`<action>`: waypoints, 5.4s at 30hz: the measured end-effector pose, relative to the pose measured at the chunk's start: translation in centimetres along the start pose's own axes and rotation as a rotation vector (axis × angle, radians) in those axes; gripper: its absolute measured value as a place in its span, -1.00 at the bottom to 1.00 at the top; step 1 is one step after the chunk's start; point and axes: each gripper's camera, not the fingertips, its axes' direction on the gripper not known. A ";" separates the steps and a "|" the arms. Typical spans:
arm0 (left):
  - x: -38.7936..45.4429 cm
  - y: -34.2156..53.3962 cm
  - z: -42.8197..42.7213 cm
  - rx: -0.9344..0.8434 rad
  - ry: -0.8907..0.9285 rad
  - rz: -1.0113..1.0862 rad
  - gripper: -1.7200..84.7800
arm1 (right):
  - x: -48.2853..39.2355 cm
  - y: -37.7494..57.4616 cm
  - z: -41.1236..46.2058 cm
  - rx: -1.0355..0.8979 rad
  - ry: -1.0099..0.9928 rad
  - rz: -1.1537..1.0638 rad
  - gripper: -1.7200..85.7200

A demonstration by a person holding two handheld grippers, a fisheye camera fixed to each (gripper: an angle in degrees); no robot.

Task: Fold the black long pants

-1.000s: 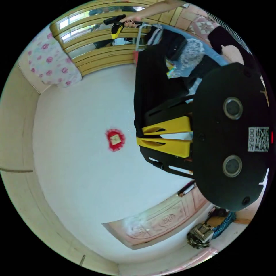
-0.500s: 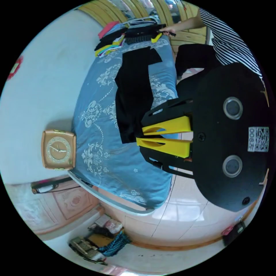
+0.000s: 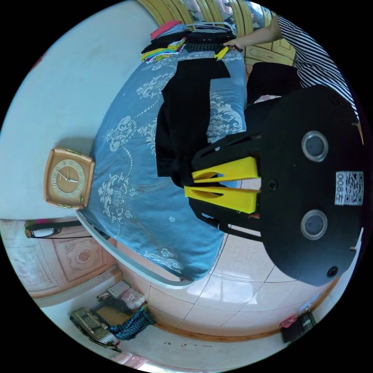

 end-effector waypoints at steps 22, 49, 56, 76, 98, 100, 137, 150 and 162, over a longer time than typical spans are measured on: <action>-17.7 -1.8 6.5 -0.239 -0.026 -0.140 -0.92 | 12.6 15.4 -2.1 -0.105 -0.180 0.038 -0.92; -24.3 -14.5 6.7 0.220 0.230 -0.090 -0.70 | -18.7 7.7 19.6 -0.316 0.448 -0.640 -0.78; -23.0 -22.7 20.5 -0.148 0.084 -0.072 -0.64 | -22.0 10.1 21.1 -0.300 0.559 -0.689 -0.78; -29.6 -29.3 22.3 0.168 0.392 -0.172 -0.93 | -36.3 15.4 8.9 -0.012 0.620 -0.984 -0.95; -27.7 -28.6 39.4 0.007 0.367 -0.146 -0.80 | -24.1 2.1 7.8 -0.157 0.742 -0.610 -0.96; -26.6 -26.8 41.0 -0.043 0.383 -0.114 -0.80 | -21.8 4.1 6.8 -0.163 0.706 -0.617 -0.96; -3.6 -9.2 53.2 -0.016 0.551 0.005 -0.72 | -7.6 7.1 -1.8 -0.130 0.676 -0.455 -0.77; 25.0 -10.7 62.6 -0.228 0.311 0.747 -0.91 | -10.0 10.4 -6.0 -0.055 0.588 -0.608 -0.94; 30.2 -10.3 64.6 -0.179 0.387 0.646 -0.90 | -10.1 5.5 -10.0 -0.037 0.708 -0.485 -0.93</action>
